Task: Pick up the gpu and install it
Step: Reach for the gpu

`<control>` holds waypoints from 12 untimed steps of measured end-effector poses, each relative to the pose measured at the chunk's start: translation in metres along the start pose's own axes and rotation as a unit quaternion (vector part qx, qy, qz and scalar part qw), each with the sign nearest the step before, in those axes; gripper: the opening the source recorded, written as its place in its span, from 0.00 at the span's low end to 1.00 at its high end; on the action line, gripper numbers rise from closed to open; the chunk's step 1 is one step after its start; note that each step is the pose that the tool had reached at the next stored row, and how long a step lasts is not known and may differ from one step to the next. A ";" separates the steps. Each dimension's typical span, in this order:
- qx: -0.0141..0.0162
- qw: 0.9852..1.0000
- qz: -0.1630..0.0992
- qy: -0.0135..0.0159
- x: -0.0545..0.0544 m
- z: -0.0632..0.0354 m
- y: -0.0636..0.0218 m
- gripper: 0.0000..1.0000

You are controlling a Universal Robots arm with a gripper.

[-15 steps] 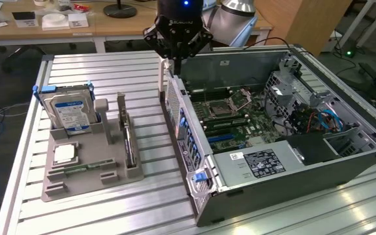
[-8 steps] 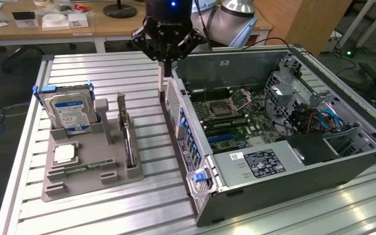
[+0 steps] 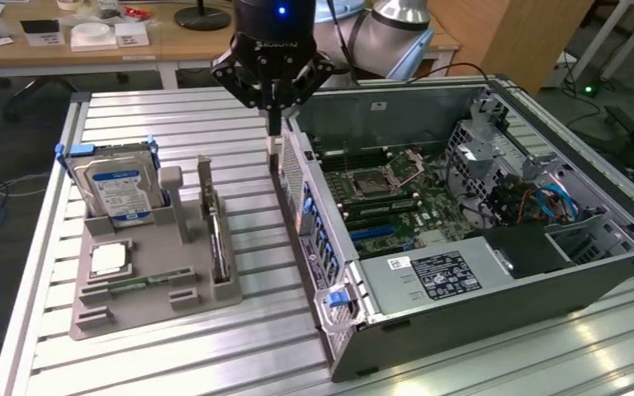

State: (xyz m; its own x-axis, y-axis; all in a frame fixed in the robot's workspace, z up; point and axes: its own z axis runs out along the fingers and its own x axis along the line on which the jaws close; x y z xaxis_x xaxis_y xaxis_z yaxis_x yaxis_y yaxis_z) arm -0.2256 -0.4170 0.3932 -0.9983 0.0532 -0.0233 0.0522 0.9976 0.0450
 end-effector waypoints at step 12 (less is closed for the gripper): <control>0.000 1.000 -0.012 0.001 0.019 -0.0008 -0.0135 0.11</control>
State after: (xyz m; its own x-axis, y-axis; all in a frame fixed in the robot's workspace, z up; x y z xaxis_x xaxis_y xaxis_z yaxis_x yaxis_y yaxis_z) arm -0.2453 -0.4294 0.3929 -0.9993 0.0300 -0.0233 0.0289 0.9986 0.0450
